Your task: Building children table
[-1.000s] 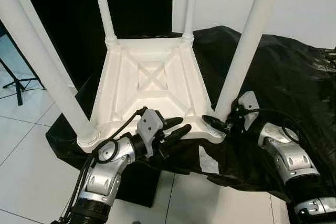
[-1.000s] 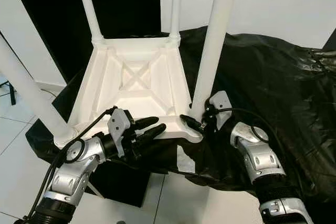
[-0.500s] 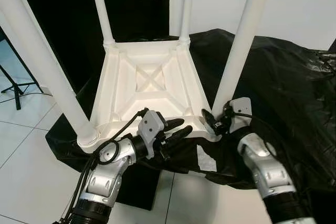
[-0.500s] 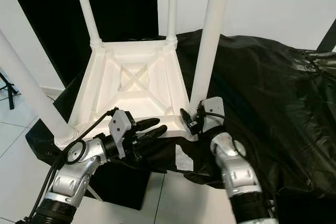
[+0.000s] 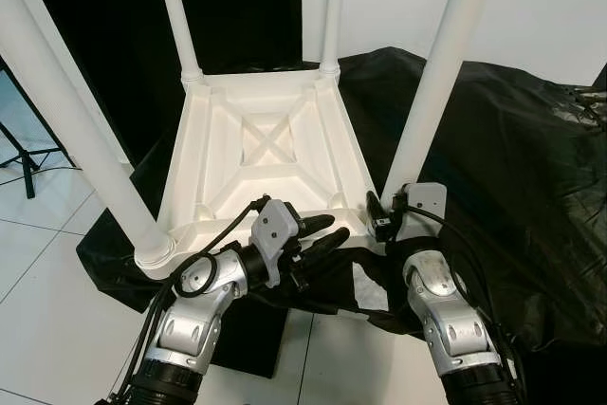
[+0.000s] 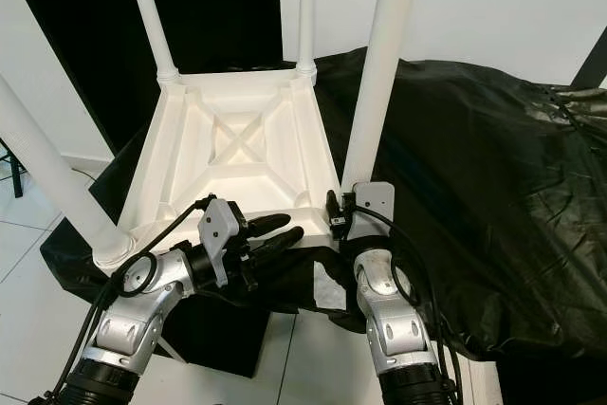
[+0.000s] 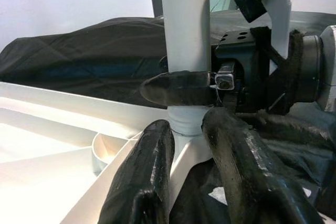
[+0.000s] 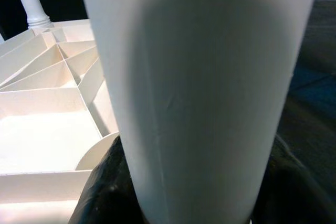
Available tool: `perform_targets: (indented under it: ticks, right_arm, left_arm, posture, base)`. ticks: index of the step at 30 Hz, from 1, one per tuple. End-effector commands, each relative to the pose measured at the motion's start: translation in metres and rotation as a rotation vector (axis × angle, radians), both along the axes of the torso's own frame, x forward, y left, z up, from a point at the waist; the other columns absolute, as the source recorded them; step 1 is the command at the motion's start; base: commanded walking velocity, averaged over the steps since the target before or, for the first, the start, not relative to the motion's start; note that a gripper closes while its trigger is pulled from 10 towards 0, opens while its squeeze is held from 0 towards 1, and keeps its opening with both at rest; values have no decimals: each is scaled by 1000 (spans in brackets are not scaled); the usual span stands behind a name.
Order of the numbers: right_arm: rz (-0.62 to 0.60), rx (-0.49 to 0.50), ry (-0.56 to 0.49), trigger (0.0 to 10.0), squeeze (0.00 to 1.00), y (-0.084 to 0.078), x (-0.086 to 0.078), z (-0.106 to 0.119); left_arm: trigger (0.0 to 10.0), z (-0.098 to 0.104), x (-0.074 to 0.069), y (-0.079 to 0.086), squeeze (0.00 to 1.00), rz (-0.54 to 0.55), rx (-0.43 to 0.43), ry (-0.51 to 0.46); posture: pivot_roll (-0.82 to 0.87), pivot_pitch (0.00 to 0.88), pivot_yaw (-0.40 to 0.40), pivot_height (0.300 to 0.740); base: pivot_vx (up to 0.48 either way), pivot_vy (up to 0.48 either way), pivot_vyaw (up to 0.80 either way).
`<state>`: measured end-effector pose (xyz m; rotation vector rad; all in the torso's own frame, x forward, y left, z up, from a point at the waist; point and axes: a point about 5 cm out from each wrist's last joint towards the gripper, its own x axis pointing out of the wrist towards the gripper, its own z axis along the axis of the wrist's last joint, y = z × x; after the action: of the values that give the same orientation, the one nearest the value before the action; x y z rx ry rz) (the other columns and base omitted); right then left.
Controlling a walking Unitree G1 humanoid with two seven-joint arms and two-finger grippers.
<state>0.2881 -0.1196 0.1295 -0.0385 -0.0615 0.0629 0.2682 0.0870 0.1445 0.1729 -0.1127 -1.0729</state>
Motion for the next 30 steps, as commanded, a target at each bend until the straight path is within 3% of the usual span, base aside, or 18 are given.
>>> perform_targets:
  ticks: [1,2,3,9,11,16,17,25,30]
  right_arm:
    - [8,9,15,10000,0,-2,-3,-5]
    - [13,14,3,10000,0,-2,-3,-4]
    - [31,16,-13,10000,1000,-4,-4,-1]
    - [82,16,-40,10000,1000,-12,-8,3]
    - [159,-2,-50,10000,1000,-23,-13,5]
    - [250,-24,-43,10000,1000,-34,-16,5]
    - [312,-41,-30,10000,0,-37,-17,4]
    - [553,-146,14,10000,0,-53,-8,5]
    - [666,-204,50,10000,0,-52,5,8]
  left_arm:
    - [10000,-3,2,0,0,32,5,11]
    - [10000,-3,2,0,0,33,6,10]
    - [10000,-2,2,0,0,34,4,10]
    - [10000,-3,1,-1,0,33,0,11]
    - [10000,-3,0,-1,0,36,-1,12]
    - [10000,-2,1,0,0,42,-3,11]
    - [10000,-2,2,0,0,43,-3,10]
    - [10000,0,4,2,0,47,-3,4]
    - [10000,2,6,3,0,52,-2,-3]
  posture:
    - [-49,0,15,740]
    - [-49,0,15,740]
    - [-49,0,14,740]
    - [-48,0,7,740]
    - [-46,0,5,740]
    - [-45,0,7,740]
    - [-47,0,12,740]
    - [-48,0,23,740]
    - [-37,0,21,740]
  base:
    - [0,0,0]
    - [0,0,0]
    - [0,0,0]
    - [0,0,0]
    - [0,0,0]
    - [0,0,0]
    - [0,0,0]
    - [0,0,0]
    - [0,0,0]
